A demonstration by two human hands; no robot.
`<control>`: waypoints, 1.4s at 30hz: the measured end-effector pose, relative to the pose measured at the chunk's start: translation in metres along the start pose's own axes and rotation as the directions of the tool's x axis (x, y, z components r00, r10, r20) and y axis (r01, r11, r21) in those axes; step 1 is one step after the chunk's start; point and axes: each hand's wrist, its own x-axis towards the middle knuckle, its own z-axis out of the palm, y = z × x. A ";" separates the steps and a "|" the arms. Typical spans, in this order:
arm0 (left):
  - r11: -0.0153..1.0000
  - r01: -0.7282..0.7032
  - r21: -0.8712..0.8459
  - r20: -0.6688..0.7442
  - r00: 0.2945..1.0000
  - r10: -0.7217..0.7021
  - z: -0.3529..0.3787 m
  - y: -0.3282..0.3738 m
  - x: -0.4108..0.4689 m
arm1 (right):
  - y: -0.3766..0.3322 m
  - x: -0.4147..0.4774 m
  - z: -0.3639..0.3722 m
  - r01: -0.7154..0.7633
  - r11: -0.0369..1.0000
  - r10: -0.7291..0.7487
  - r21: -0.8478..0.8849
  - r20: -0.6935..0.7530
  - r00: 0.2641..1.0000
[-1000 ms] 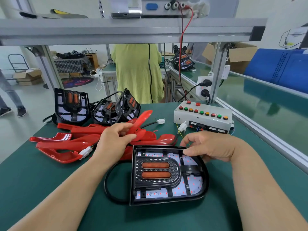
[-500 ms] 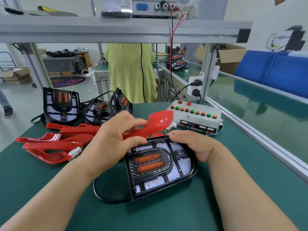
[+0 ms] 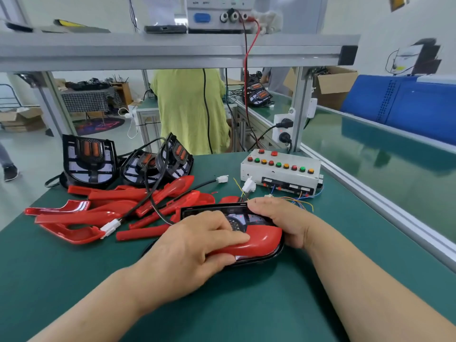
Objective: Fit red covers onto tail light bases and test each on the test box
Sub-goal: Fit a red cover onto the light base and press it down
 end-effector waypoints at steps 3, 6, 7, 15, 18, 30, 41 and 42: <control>1.000 0.026 0.007 -0.010 1.000 -0.026 0.001 0.006 -0.001 | 0.005 -0.002 0.001 0.030 0.999 -0.030 -0.025 -0.029 0.999; 0.999 0.042 0.011 0.007 0.999 -0.042 0.002 0.009 -0.002 | 0.006 -0.005 0.006 0.084 0.996 -0.085 -0.014 -0.046 0.995; 0.999 0.048 0.007 0.013 0.999 -0.049 0.003 0.009 -0.002 | 0.006 -0.005 0.006 0.092 0.996 -0.092 -0.009 -0.047 0.995; 0.998 0.063 -0.007 0.038 0.997 -0.063 0.003 0.008 -0.003 | 0.004 -0.007 0.006 0.039 0.998 -0.038 0.058 -0.028 0.999; 0.998 0.055 0.020 0.031 0.998 -0.056 0.005 0.010 -0.002 | 0.003 -0.007 0.005 0.013 0.998 -0.012 0.063 -0.027 1.000; 0.992 0.018 0.125 -0.024 1.000 -0.015 0.016 0.017 -0.006 | -0.001 -0.018 -0.012 0.001 0.998 -0.025 0.065 0.367 0.930; 0.992 0.019 0.121 -0.049 0.999 -0.013 0.024 0.018 -0.010 | -0.006 -0.020 -0.011 0.005 0.999 -0.022 0.045 0.395 0.918; 0.993 0.013 0.120 -0.046 0.999 -0.008 0.024 0.017 -0.011 | -0.006 -0.020 -0.011 0.005 1.000 -0.017 0.031 0.394 0.919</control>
